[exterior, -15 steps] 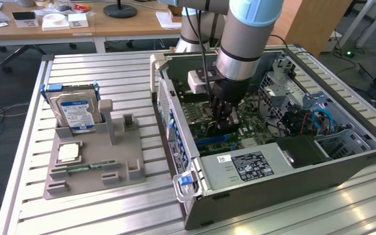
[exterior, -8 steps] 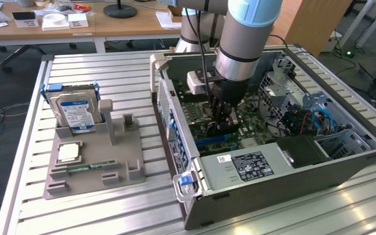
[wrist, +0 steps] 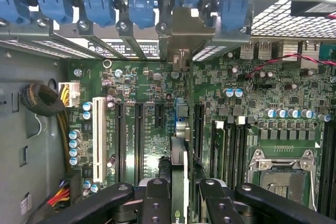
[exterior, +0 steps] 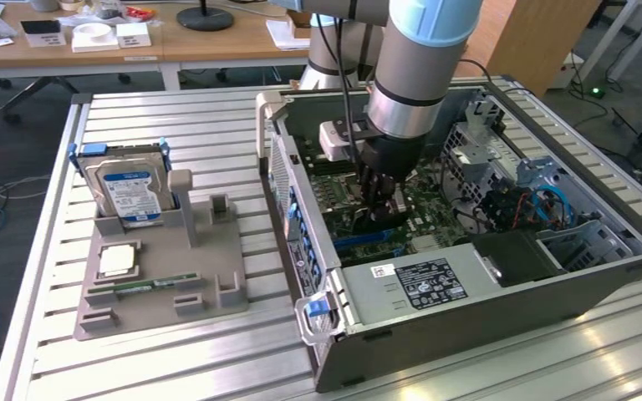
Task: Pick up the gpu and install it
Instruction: 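Insert the gpu into the slot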
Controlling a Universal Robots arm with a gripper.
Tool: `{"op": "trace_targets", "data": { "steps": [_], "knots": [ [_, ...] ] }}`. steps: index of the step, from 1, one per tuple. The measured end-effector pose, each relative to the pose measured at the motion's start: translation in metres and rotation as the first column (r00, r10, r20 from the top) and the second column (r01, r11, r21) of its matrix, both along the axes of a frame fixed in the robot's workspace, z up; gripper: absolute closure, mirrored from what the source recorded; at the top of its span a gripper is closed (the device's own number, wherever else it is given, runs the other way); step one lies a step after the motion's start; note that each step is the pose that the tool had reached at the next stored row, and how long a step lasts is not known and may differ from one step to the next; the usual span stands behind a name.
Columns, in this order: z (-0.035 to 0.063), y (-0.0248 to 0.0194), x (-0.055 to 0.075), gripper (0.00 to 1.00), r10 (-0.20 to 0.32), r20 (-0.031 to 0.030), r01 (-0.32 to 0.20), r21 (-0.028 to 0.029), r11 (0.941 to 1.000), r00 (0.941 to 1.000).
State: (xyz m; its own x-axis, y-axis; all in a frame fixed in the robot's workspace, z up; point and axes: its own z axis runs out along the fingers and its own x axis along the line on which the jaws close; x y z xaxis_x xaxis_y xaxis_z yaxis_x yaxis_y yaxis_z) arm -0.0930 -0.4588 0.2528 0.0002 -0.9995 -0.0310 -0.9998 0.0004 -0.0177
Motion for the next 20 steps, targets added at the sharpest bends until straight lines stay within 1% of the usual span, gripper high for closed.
{"op": "trace_targets", "data": {
  "steps": [13,20],
  "knots": [
    [-0.0003,-0.0004,0.0,0.74,-0.021,-0.0001,0.021,-0.0001,0.9998,0.9998],
    [-0.0008,-0.0003,0.0,0.74,-0.021,0.0001,0.021,0.0002,0.9998,0.9998]
  ]
}}
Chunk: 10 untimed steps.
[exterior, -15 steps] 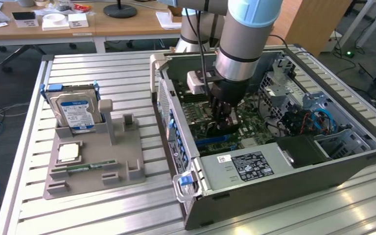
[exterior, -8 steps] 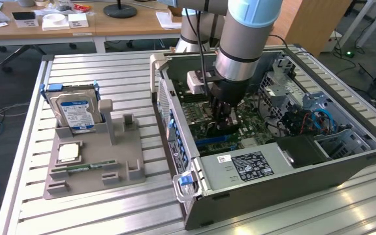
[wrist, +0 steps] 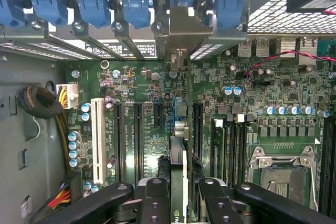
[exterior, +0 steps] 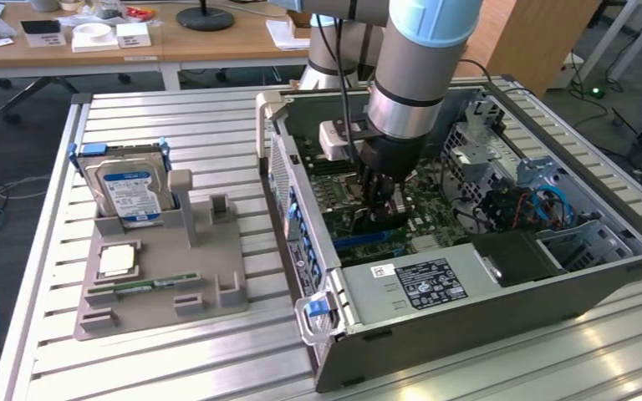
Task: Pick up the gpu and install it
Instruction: 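Insert the gpu into the slot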
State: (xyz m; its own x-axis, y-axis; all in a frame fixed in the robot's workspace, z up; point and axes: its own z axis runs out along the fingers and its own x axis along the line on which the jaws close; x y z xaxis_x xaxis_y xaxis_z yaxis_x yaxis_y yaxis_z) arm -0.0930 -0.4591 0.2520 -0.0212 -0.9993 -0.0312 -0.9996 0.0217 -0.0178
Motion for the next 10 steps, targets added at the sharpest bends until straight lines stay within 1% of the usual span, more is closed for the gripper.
{"op": "trace_targets", "data": {
  "steps": [10],
  "knots": [
    [-0.0012,0.0,0.0,0.74,-0.002,-0.0002,0.002,-0.0002,1.0,1.0]
  ]
}}
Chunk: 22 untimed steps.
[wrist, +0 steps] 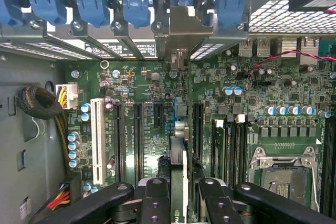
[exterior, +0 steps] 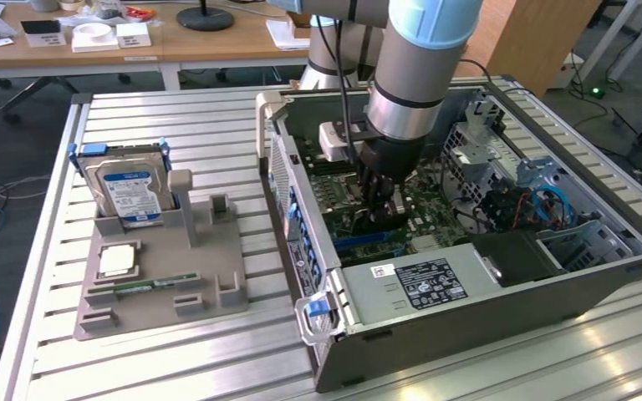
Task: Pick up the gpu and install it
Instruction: 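Insert the gpu into the slot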
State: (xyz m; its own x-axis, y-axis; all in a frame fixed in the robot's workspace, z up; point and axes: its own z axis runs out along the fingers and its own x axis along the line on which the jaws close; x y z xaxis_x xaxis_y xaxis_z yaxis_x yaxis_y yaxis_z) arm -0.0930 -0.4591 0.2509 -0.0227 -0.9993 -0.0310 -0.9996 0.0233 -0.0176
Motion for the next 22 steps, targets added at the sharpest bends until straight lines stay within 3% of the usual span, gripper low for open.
{"op": "trace_targets", "data": {
  "steps": [22],
  "knots": [
    [-0.0031,-0.0007,0.0,0.74,-0.016,0.0,0.016,-0.0001,0.9999,0.9999]
  ]
}}
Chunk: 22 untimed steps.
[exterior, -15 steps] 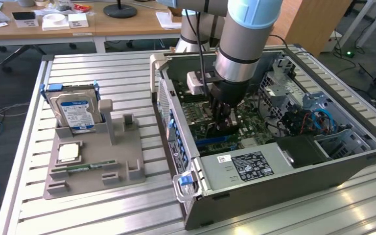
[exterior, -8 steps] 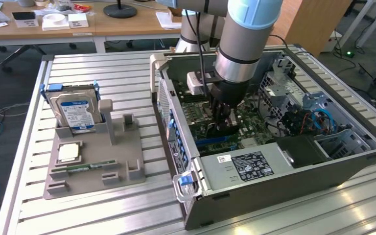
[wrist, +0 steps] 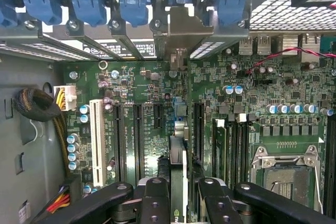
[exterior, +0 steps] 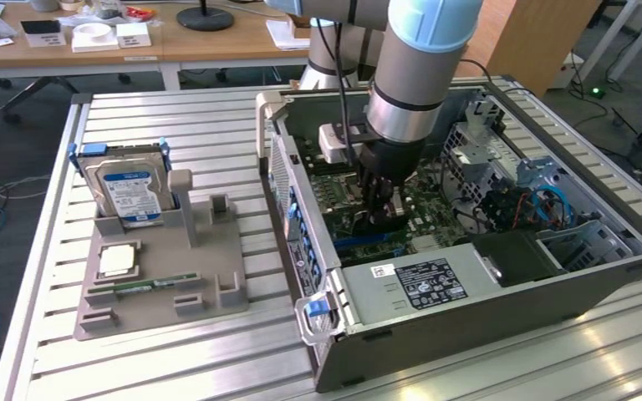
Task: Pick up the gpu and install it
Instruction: 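Insert the gpu into the slot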
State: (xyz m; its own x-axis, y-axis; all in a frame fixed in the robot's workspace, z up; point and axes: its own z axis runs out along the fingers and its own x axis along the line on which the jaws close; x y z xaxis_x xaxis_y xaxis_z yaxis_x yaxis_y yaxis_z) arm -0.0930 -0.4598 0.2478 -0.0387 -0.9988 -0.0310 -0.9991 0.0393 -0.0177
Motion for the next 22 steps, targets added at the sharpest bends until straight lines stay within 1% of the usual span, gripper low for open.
{"op": "trace_targets", "data": {
  "steps": [5,22],
  "knots": [
    [-0.0001,-0.0001,0.0,0.74,-0.013,0.0,0.013,0.0001,0.9999,0.9999],
    [-0.0029,-0.0001,-0.0001,0.74,-0.015,-0.0001,0.015,-0.0001,0.9999,0.9999]
  ]
}}
